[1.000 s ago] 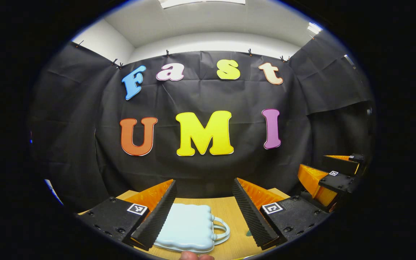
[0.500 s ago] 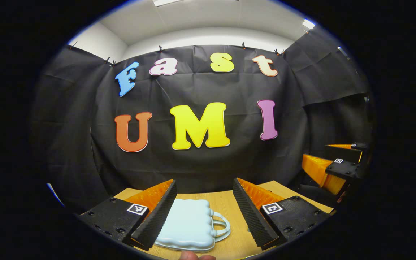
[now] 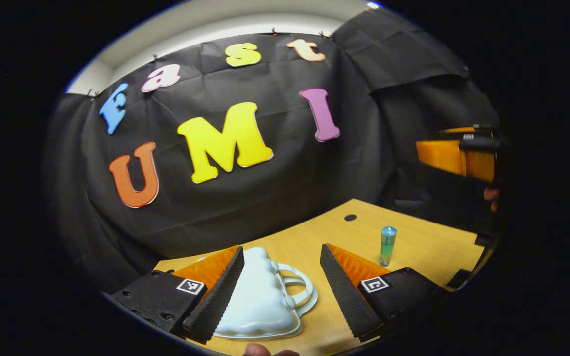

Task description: First open the suitcase, pack the skin care products into it, and then close the suitcase.

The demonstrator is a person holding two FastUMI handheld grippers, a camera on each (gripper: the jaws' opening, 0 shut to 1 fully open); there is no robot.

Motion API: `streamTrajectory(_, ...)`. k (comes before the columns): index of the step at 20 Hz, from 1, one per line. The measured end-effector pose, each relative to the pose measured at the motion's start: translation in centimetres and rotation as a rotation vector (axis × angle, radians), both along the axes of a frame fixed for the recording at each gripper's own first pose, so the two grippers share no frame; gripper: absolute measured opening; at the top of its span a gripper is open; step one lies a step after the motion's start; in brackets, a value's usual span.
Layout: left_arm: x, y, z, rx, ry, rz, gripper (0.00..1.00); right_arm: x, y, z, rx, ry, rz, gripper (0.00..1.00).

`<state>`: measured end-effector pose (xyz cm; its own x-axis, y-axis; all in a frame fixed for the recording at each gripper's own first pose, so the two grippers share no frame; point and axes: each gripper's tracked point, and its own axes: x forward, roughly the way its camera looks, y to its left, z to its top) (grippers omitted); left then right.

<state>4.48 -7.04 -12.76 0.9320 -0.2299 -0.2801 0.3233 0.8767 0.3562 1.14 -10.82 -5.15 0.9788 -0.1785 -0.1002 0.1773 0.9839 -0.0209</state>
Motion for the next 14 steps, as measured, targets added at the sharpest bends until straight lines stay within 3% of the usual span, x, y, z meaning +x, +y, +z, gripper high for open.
streamTrajectory(7, 2.4, -0.3, -10.2, 0.405, 0.202, -0.146, 0.97, -1.9, -5.4, -1.8, -0.001, 0.041, -0.112, 0.80)
streamTrajectory(14, 4.2, 1.5, -15.7, 0.677, 0.385, -0.137, 0.92, -3.3, -8.3, -2.4, 0.000, 0.055, -0.194, 0.80)
